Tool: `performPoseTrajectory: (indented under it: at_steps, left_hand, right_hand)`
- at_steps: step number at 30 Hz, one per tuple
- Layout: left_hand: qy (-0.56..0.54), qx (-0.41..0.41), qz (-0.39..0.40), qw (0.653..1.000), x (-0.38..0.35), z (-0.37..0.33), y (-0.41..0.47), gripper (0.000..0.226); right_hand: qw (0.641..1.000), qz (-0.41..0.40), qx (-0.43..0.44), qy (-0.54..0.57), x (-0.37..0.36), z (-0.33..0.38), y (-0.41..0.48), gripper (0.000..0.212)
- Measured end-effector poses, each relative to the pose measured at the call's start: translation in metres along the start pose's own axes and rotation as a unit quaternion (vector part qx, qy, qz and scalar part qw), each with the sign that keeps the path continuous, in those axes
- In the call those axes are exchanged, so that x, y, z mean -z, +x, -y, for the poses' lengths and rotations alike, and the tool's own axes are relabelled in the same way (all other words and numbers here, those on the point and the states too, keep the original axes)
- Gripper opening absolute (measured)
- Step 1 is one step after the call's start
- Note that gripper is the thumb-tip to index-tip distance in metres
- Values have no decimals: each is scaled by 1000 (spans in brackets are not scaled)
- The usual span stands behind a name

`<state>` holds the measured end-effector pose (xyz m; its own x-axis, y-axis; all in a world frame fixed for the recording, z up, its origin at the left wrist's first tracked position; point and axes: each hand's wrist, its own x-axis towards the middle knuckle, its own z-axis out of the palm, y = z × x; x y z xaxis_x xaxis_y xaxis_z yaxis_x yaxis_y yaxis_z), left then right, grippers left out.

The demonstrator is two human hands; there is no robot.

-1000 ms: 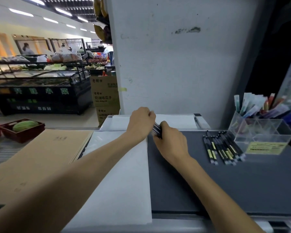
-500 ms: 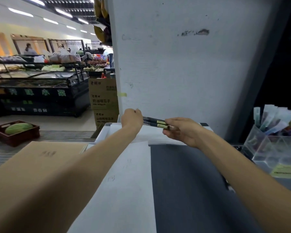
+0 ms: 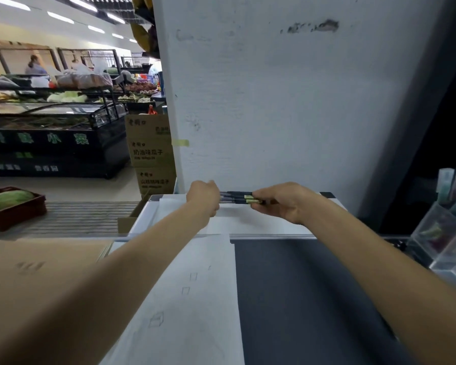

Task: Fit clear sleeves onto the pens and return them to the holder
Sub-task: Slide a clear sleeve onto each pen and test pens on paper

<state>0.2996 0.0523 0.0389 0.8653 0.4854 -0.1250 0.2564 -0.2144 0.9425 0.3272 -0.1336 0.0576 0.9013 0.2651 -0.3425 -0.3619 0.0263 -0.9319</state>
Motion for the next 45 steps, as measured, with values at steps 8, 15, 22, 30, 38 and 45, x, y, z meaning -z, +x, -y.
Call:
performPoseTrajectory:
  at_steps: [8, 15, 22, 30, 38, 45]
  left_hand:
    - [-15, -81, -37, 996, -5, 2, -61, 34]
    - [131, -200, -66, 969, -9, 13, -117, 33]
    - [372, -256, -100, 887, -10, 35, -137, 34]
    - [510, -278, -154, 799, -16, 37, -148, 26]
    - [540, -275, -152, 781, -18, 38, -155, 16]
    - [588, -328, -176, 718, -14, 38, -159, 18]
  right_hand:
    - [985, -26, 92, -147, 15, -5, -75, 14]
    - [962, -89, 158, -205, 19, -51, -110, 10]
    - [889, -159, 280, -325, 20, -81, -117, 9]
    - [754, -201, 324, -534, 20, -97, -133, 23]
    - [742, -200, 354, -533, 10, -104, -140, 23]
    - [744, -192, 357, -532, 12, -106, -136, 20]
